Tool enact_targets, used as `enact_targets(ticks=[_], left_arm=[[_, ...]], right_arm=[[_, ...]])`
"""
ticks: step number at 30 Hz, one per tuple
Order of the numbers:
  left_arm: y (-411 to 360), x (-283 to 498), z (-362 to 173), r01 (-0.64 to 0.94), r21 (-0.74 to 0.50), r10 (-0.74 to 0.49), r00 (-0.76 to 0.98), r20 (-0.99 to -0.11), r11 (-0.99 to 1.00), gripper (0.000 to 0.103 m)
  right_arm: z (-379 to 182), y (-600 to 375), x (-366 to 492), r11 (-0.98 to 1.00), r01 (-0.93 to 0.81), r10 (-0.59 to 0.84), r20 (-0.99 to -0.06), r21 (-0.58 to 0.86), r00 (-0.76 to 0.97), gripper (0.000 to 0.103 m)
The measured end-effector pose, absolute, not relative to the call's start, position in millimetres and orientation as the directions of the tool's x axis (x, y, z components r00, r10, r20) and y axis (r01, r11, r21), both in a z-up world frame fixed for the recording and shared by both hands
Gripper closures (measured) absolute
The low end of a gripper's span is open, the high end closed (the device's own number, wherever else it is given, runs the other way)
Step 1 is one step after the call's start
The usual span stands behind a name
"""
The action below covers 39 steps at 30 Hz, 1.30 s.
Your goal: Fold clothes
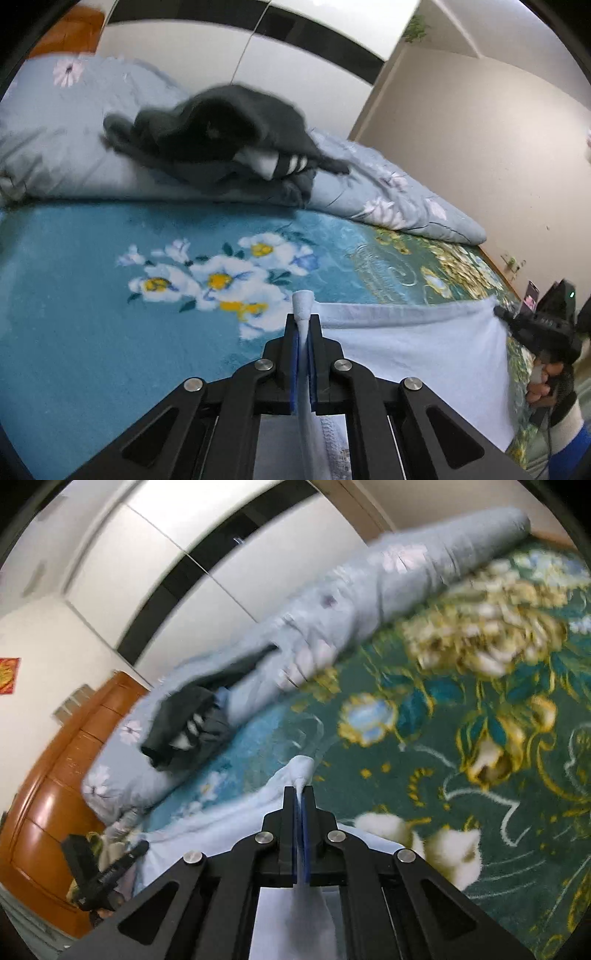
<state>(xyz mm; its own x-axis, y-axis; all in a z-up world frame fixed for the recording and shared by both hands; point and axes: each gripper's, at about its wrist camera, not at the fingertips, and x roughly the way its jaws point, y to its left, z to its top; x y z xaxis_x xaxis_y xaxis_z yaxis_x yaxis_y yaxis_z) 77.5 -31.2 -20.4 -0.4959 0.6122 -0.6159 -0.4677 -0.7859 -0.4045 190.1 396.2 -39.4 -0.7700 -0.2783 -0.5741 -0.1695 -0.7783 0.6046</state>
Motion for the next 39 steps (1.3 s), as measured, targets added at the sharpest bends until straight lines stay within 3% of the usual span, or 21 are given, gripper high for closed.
enact_targets(ticks=[3, 12, 14, 16, 17, 21, 22, 25, 26, 31, 39], left_arm=[[-22.3, 64.9, -39.6, -0.450, -0.389, 0.582, -0.458, -0.672, -0.804, 0.099], [-28.7, 51.8, -59.4, -0.398, -0.445, 0.588, -0.397, -0.705, -0.802, 0.094], [-33.2, 51.0, -56.2, -0.387, -0.462, 0.597, -0.400, -0.696, -0.798, 0.088], [-39.4, 48.9, -49.6, -0.354, -0.435, 0.558, -0.437, -0.706, -0.828, 0.072], [-43.0, 48.1, -45.4, -0.335, -0.412, 0.529, -0.462, -0.712, -0.847, 0.068], [-57.6, 53.7, -25.3, -0.280, -0.376, 0.468, -0.511, -0.721, -0.884, 0.067], [-57.7, 60.4, -18.9, -0.292, -0.368, 0.469, -0.518, -0.715, -0.883, 0.066], [-43.5, 98.2, -0.6, -0.379, -0.353, 0.513, -0.517, -0.686, -0.855, 0.054], [-34.7, 113.6, 3.1, -0.415, -0.357, 0.538, -0.503, -0.676, -0.837, 0.050], [22.6, 196.3, 3.9, -0.559, -0.382, 0.647, -0.417, -0.638, -0.736, 0.048], [89.5, 232.2, -39.2, -0.578, -0.339, 0.587, -0.317, -0.745, -0.742, 0.048]], right_arm=[[-63.5, 397.7, 175.9, -0.786, -0.233, -0.263, -0.651, 0.573, -0.712, 0.101], [-76.0, 428.3, 183.7, -0.776, -0.352, -0.180, -0.719, 0.523, -0.672, 0.101], [-70.8, 434.6, 193.1, -0.780, -0.360, -0.156, -0.717, 0.511, -0.679, 0.101], [-64.1, 438.7, 203.9, -0.788, -0.357, -0.142, -0.712, 0.502, -0.687, 0.101], [-60.2, 439.7, 211.3, -0.790, -0.350, -0.140, -0.704, 0.503, -0.696, 0.101], [-53.2, 437.0, 252.5, -0.794, -0.318, -0.154, -0.676, 0.519, -0.720, 0.100], [-54.4, 435.4, 265.6, -0.783, -0.311, -0.168, -0.664, 0.539, -0.728, 0.096], [-63.3, 425.7, 300.0, -0.718, -0.278, -0.248, -0.608, 0.638, -0.754, 0.066], [-66.1, 420.9, 309.4, -0.696, -0.264, -0.274, -0.586, 0.668, -0.762, 0.061], [-75.9, 386.1, 348.3, -0.661, -0.229, -0.333, -0.553, 0.714, -0.763, 0.058], [-90.5, 354.0, 388.2, -0.600, -0.286, -0.321, -0.553, 0.747, -0.769, 0.058]])
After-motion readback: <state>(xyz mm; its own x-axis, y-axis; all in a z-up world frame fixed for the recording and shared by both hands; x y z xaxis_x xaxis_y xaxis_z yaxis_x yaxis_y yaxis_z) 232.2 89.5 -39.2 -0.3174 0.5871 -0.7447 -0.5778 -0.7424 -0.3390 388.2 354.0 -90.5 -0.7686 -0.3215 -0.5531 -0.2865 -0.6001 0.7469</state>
